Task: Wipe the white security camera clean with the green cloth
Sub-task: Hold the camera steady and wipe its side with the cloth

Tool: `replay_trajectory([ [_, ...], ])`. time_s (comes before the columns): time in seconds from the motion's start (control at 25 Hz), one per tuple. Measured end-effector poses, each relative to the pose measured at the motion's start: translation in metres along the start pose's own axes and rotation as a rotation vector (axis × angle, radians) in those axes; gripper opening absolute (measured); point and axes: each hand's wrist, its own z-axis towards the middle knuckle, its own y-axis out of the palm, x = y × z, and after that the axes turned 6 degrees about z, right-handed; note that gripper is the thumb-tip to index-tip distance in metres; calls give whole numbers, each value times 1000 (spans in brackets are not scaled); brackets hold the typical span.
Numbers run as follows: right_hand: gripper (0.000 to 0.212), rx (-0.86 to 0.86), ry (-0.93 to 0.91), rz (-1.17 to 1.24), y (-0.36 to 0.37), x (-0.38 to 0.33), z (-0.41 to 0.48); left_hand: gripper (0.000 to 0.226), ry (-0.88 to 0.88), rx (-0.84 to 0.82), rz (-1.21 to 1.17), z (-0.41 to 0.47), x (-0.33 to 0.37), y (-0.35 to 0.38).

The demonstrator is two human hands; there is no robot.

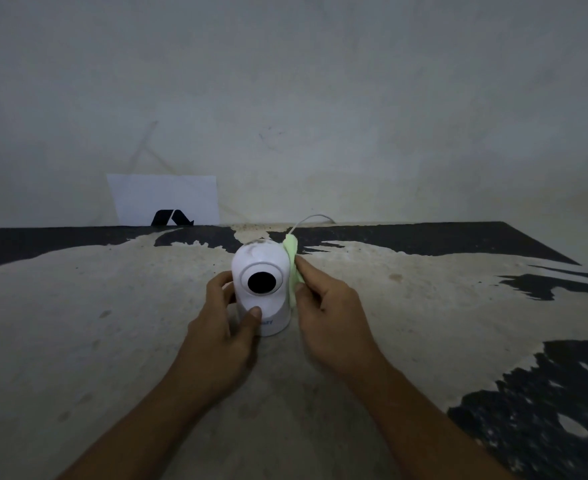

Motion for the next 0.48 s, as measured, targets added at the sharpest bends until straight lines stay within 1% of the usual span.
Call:
replay_trajectory([
  [0.08, 43, -39, 26, -38, 0, 4, -1, 54, 4, 3, 7, -1, -2, 0],
  [0.12, 42, -8, 15, -32, -1, 5, 0, 53, 6, 3, 14, -1, -2, -1],
  [0.2, 40, 106, -80, -8, -2, 1, 3, 52, 10, 5, 34, -2, -1, -2],
  [0.28, 39, 171, -223, -10, 1, -5, 2, 55, 9, 3, 53, -2, -2, -1],
  [0.4, 38, 164, -388, -60, 9, -2, -3, 57, -14, -3, 54, -1, -3, -1],
  [0.48, 39, 149, -411, -52, 12, 4, -3, 58, -16, -4, 64, -1, -4, 0],
])
